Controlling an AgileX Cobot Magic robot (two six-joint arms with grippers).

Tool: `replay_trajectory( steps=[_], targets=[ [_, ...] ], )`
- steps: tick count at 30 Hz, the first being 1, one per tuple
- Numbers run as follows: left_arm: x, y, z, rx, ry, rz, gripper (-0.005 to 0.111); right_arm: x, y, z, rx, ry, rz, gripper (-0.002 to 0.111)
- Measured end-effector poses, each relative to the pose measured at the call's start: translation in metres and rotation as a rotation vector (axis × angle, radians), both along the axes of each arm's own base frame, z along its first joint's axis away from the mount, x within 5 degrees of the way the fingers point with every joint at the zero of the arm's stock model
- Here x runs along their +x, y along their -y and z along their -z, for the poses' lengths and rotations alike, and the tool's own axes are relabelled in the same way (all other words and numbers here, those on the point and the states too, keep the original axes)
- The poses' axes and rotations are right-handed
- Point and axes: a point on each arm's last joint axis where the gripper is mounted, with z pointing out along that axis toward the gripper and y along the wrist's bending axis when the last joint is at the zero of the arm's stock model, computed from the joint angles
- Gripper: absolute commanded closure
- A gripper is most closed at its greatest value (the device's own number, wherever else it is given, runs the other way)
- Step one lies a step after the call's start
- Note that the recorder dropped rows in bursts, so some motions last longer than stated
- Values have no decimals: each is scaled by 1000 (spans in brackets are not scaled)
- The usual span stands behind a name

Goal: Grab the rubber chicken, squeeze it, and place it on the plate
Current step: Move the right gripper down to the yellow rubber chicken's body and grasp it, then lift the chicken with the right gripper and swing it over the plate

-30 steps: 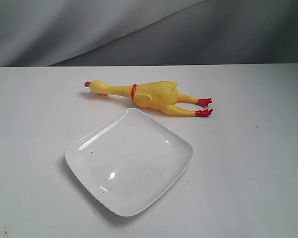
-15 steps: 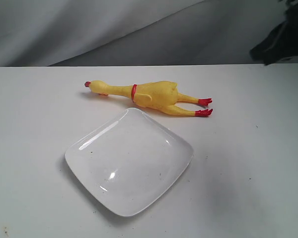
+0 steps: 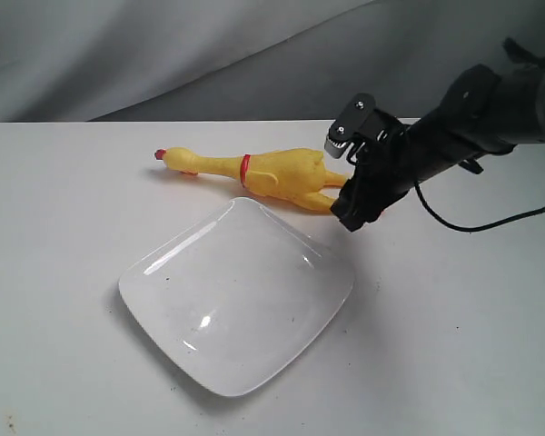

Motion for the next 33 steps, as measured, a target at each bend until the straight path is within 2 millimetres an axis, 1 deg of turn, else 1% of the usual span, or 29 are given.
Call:
replay_trajectory(
  steps=[4,7,13,17,20,22,24,28,31,32,33],
  targets=[
    [0,0,0,0,0,0,107,5,0,19,-20,-8,9,53],
    [0,0,0,0,0,0,107,13,-2,22,-20,0,5,53],
    [0,0,0,0,0,0,107,36,-12,16,43,17,17,53],
    [0,0,0,0,0,0,107,43,-17,27,62,-26,4,53],
    [0,0,0,0,0,0,107,45,-19,38,64,-58,4,54],
    [0,0,0,0,0,0,107,45,-19,46,62,-74,5,56],
    [0,0,0,0,0,0,107,45,-19,53,59,-91,6,64],
    [0,0,0,0,0,0,107,46,-19,56,57,-86,14,90],
    [0,0,0,0,0,0,107,47,-19,56,56,-84,12,106],
    [0,0,0,0,0,0,107,47,-19,56,56,-84,12,108],
    [0,0,0,0,0,0,107,47,-19,56,59,-83,14,108]
  ],
)
